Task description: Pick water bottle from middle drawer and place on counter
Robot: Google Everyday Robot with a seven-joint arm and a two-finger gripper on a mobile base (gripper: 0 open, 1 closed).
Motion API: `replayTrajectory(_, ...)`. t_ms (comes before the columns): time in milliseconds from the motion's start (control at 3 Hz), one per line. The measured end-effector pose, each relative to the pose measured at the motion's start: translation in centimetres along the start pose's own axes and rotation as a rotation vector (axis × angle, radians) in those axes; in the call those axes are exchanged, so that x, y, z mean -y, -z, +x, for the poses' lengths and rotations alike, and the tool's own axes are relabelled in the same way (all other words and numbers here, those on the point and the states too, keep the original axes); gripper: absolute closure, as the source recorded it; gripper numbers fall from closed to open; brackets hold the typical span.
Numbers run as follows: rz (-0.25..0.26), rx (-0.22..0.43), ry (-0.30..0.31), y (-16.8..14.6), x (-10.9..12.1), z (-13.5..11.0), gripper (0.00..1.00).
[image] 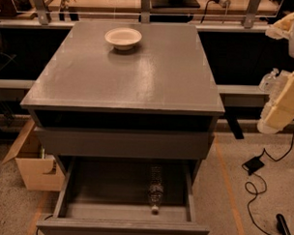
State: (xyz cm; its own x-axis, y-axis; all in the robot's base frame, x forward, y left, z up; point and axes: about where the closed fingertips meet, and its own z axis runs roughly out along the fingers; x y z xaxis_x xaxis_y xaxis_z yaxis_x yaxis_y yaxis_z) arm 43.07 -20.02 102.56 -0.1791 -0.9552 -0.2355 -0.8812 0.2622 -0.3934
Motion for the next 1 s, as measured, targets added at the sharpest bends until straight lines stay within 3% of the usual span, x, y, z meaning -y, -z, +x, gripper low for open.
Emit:
replayTrajectory(333, 0.003, 0.002, 0.000, 0.1, 0.0, -0.1, 0.00)
replayTrajectory(667, -0.012, -0.036, -0.043, -1.0, -2.1, -0.6, 0.00)
replayTrajectory(1000, -0.014, -0.091, -0.162, -3.5, -5.4, -0.6, 0.00)
